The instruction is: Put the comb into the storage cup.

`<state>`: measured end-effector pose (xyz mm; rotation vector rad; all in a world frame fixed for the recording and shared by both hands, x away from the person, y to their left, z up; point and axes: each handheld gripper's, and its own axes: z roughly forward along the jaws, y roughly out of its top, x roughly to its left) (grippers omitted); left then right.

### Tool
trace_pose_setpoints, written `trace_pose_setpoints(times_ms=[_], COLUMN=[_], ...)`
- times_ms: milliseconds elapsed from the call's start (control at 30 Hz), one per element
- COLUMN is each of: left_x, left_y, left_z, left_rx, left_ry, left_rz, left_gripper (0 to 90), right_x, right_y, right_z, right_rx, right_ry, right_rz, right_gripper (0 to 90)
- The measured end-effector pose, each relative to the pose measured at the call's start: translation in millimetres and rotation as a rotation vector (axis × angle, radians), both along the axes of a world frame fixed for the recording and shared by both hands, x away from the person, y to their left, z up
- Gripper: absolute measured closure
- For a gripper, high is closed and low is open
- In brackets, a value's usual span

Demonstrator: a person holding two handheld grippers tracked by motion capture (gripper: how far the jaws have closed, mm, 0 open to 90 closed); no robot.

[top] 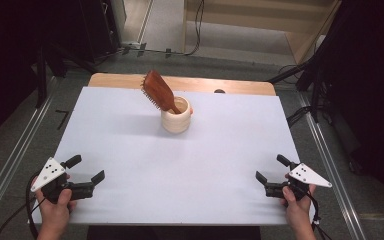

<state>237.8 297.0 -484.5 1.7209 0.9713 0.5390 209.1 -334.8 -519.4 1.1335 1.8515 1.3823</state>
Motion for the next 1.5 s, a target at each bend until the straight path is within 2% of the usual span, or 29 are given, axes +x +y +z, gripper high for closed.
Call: trace_pose_setpoints(times_ms=[100, 200, 333, 500, 633, 767, 867, 1133, 1500], left_x=[-2.4, -3.6, -4.7, -5.5, -4.4, -6.8, -6.5, -3.8, -3.7], left_y=[5.3, 11.3, 18.8, 25.8, 25.1, 25.1, 26.5, 24.6, 25.2], left_z=[-0.7, -0.9, -0.5, -1.4, -4.7, -7.2, -7.6, -9.0, -9.3], left_rx=[0.019, 0.017, -0.008, 0.003, 0.003, -0.017, -0.026, -0.018, -0.026], left_ry=[-0.002, -0.007, -0.012, -0.014, -0.006, -0.019, -0.013, 0.012, 0.012], left_rz=[0.009, 0.032, 0.047, 0.069, 0.061, 0.076, 0.082, 0.067, 0.061], left_gripper=[0.0, 0.0, 0.0, 0.0, 0.0, 0.0, 0.0, 0.0, 0.0], right_x=[0.1, 0.5, 0.5, 0.6, 0.8, 0.7, 0.4, 1.3, 1.4], right_y=[0.0, -0.1, 0.3, 0.3, 0.2, 0.4, 0.6, 0.8, 0.7], right_z=[0.0, -0.1, -0.2, -0.2, -0.2, -0.2, -0.2, -0.4, -0.5], right_rx=[0.001, -0.004, -0.004, -0.004, -0.002, -0.005, -0.007, -0.015, -0.015], right_ry=[-0.001, -0.004, -0.004, -0.003, -0.003, -0.002, 0.000, -0.004, -0.003], right_rz=[-0.002, 0.000, 0.000, -0.001, -0.002, -0.001, -0.002, 0.003, 0.003], right_gripper=[0.0, 0.0, 0.0, 0.0, 0.0, 0.0, 0.0, 0.0, 0.0])
